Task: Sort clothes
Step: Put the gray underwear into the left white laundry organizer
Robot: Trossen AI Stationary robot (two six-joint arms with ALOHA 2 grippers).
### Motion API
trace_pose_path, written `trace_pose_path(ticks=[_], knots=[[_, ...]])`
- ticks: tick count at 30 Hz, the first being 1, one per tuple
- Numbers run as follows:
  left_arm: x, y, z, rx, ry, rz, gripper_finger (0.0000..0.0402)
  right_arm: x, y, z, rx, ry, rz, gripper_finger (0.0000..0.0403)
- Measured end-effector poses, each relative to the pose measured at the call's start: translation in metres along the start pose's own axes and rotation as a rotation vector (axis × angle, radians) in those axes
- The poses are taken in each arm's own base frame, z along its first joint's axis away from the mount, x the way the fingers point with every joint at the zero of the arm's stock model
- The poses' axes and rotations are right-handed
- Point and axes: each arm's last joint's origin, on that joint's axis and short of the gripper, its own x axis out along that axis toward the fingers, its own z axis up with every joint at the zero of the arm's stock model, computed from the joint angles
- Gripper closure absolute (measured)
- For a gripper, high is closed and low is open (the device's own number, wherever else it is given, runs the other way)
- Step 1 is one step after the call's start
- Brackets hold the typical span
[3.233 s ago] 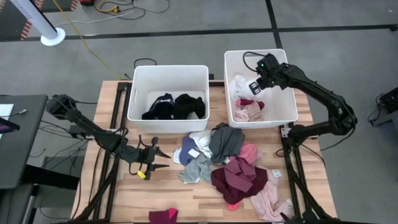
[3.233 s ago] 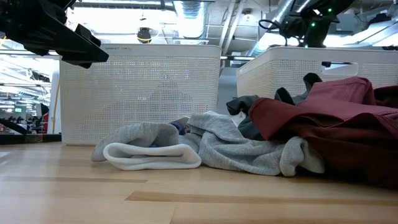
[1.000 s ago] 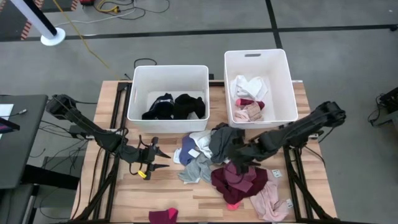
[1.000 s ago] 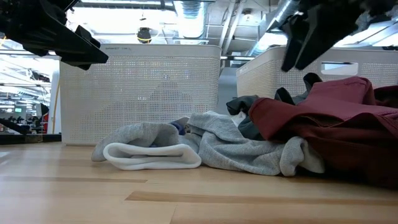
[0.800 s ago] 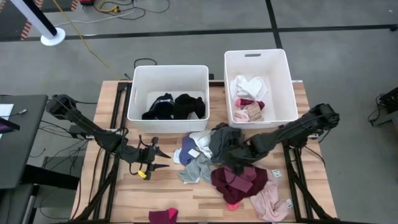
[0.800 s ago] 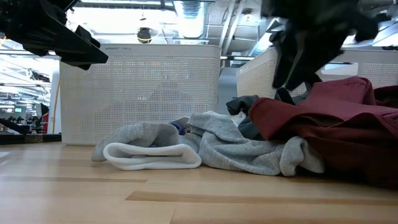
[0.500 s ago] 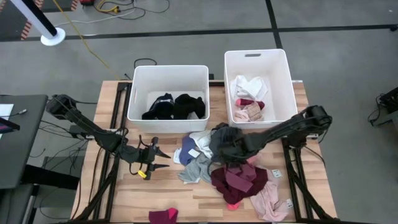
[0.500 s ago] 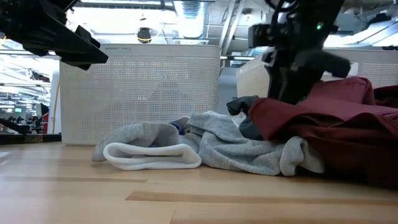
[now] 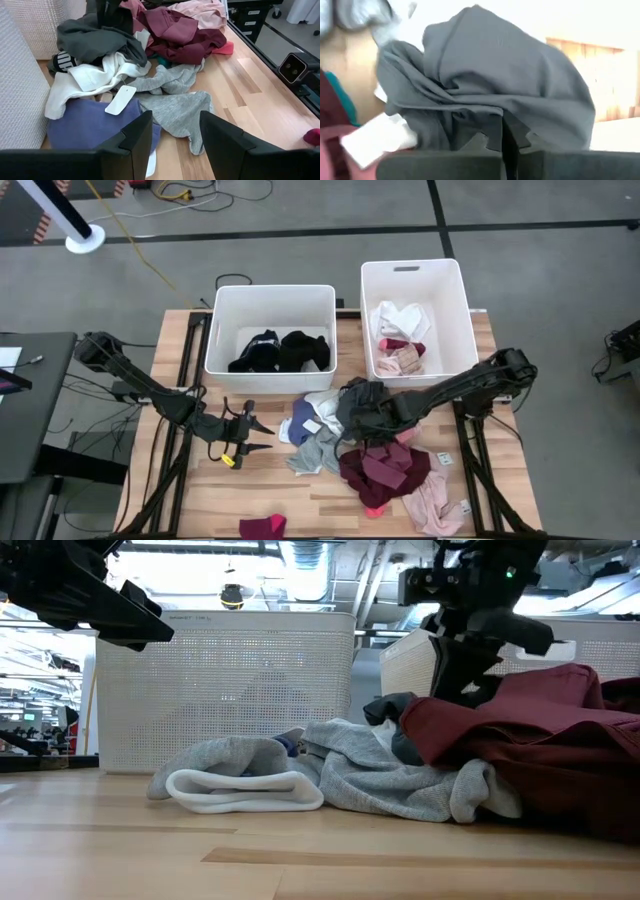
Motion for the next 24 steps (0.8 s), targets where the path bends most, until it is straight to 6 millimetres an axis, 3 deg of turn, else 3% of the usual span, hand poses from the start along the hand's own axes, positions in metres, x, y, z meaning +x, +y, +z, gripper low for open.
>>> trace_pose_path(ticks=[6,15,24], knots=[[0.0,0.0,0.002,0.013,-0.02,-0.002,0.0242,-0.021,0.005,0.017,-0.024,-0.092,-0.018,0.0401],[-0.001,-0.002,0.017,0.089,-0.168,-0.009,0.0242,-0.07,0.007,0.052,-0.071,-0.292,-0.05,0.0402],[-0.002,0.008,0.036,0.17,-0.331,0.064,0.0242,-0.117,-0.001,0.086,-0.119,-0.536,-0.076,0.0403]])
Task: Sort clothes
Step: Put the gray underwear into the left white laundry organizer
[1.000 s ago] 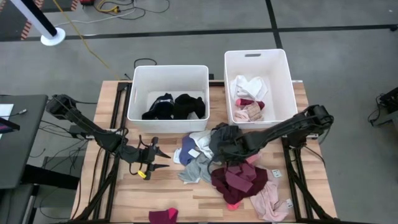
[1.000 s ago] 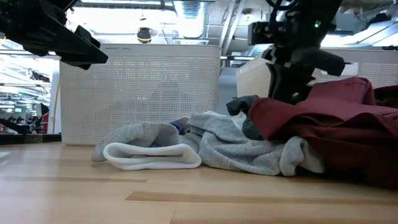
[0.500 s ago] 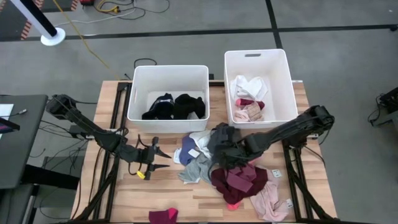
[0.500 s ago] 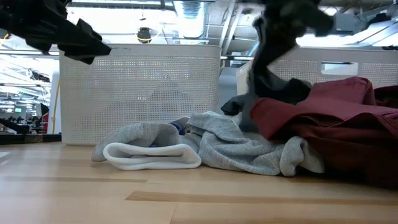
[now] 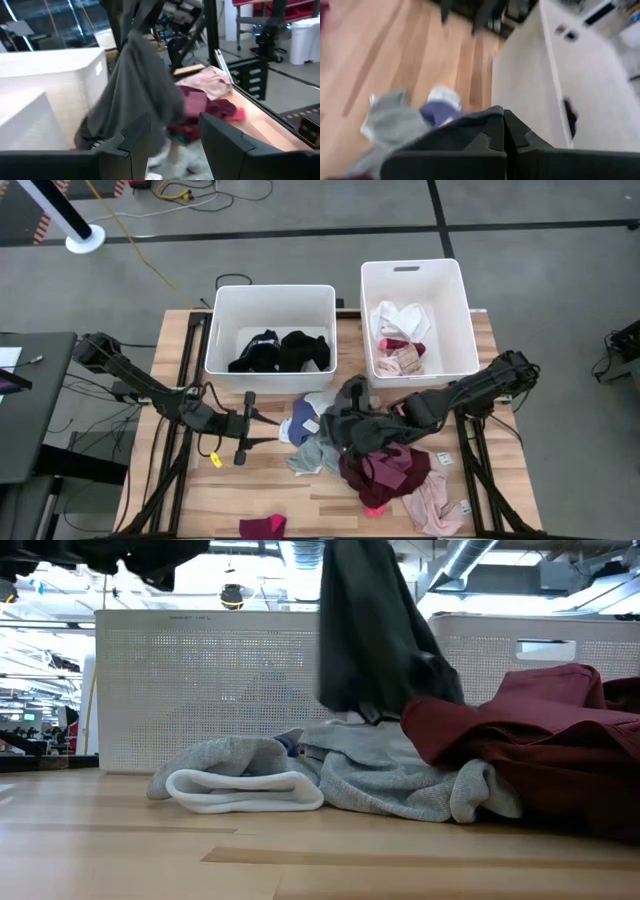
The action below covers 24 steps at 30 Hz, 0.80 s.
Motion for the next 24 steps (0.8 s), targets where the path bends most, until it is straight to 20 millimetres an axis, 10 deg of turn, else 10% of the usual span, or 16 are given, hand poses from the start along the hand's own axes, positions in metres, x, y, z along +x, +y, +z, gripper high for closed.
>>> trace_pose_path(ticks=[24], knots=[[0.028,0.028,0.007,-0.118,-0.154,-0.069,0.0074,-0.052,-0.055,0.075,-0.086,-0.403,-0.091,0.0403]])
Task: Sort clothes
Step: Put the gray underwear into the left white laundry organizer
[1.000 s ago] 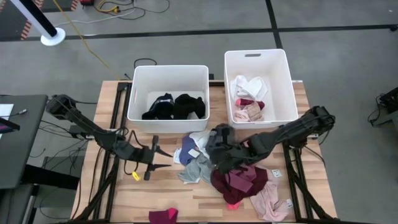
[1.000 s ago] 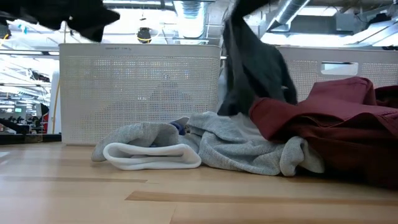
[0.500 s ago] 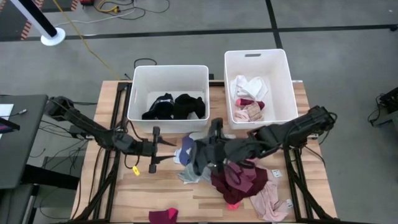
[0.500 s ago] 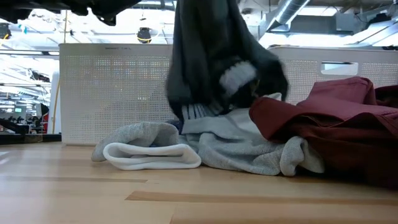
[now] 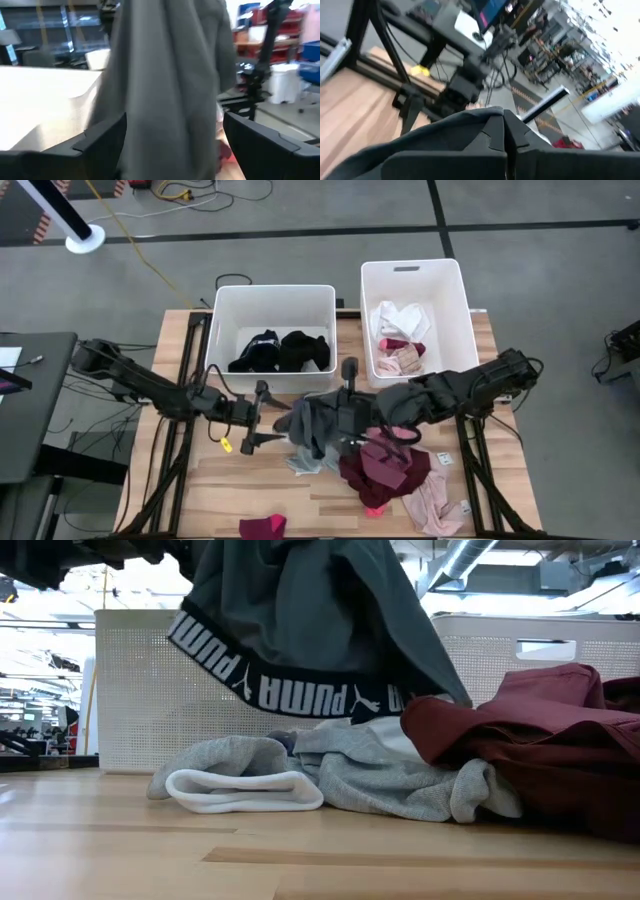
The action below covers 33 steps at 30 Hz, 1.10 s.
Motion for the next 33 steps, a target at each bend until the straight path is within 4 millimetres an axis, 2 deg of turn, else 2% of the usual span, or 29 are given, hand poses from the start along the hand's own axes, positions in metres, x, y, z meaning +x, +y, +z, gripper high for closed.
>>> trace_pose_path(ticks=[8,12,16,18,20,27,31,33], knots=[[0.058,-0.005,-0.011,0.01,0.057,-0.004,0.0074,0.004,-0.009,0.003,0.016,-0.078,0.01,0.0403],[0.089,-0.008,-0.016,0.033,0.071,-0.002,0.0074,0.007,-0.005,0.002,0.011,-0.072,0.017,0.0403],[0.11,-0.012,-0.02,0.092,0.12,-0.011,0.0086,0.005,0.002,0.002,0.009,-0.054,0.05,0.0403],[0.113,-0.014,-0.023,0.122,0.158,-0.023,0.0111,0.003,0.007,0.001,0.02,-0.036,0.073,0.0403],[0.115,-0.014,-0.023,0.144,0.175,-0.027,0.0153,0.0,0.012,0.0,0.019,-0.012,0.099,0.0403],[0.109,-0.015,-0.016,0.236,0.216,-0.045,0.0372,-0.013,0.033,0.0,0.027,0.045,0.187,0.0403],[0.099,-0.014,0.001,0.288,0.242,-0.044,0.0393,-0.022,0.047,-0.002,0.047,0.109,0.25,0.0396],[0.092,-0.013,0.018,0.32,0.243,-0.03,0.0397,-0.027,0.053,-0.005,0.068,0.157,0.277,0.0386]])
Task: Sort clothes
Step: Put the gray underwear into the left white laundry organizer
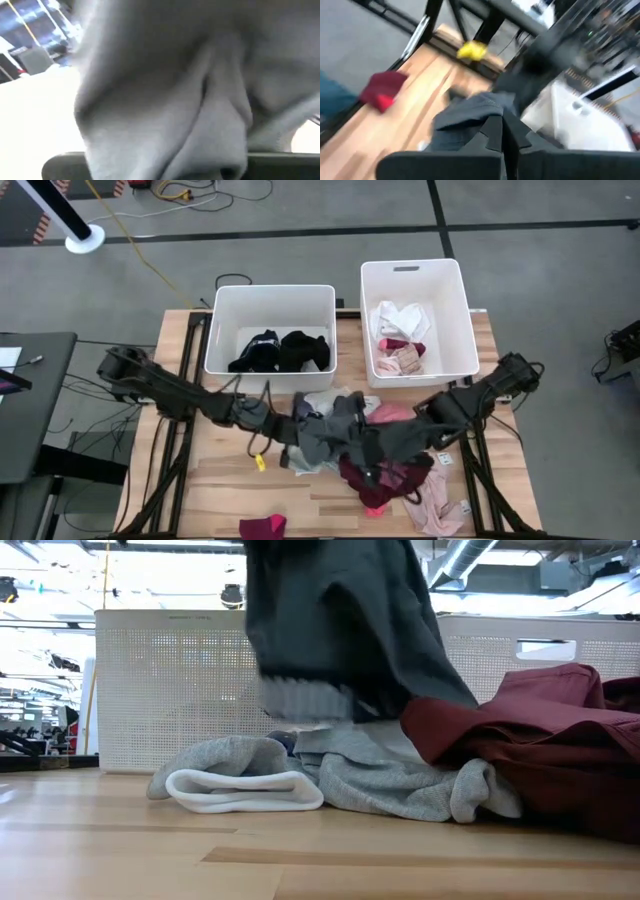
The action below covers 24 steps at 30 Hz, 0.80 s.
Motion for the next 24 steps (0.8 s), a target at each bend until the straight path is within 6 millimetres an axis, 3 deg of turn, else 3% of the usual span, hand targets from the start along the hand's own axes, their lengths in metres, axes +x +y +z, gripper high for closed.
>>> trace_pose_path(ticks=[8,15,19,24], knots=[[-0.054,0.035,0.066,0.11,-0.044,0.088,0.0399,-0.01,0.022,-0.019,0.136,0.196,0.067,0.0329],[-0.095,0.074,0.124,0.202,-0.04,0.231,0.04,-0.005,0.038,-0.035,0.198,0.28,0.073,0.03],[-0.111,0.093,0.149,0.24,0.024,0.309,0.0401,0.003,0.046,-0.051,0.225,0.357,0.064,0.0295],[-0.126,0.114,0.165,0.297,0.12,0.433,0.0401,0.013,0.059,-0.072,0.26,0.424,0.055,0.0294]])
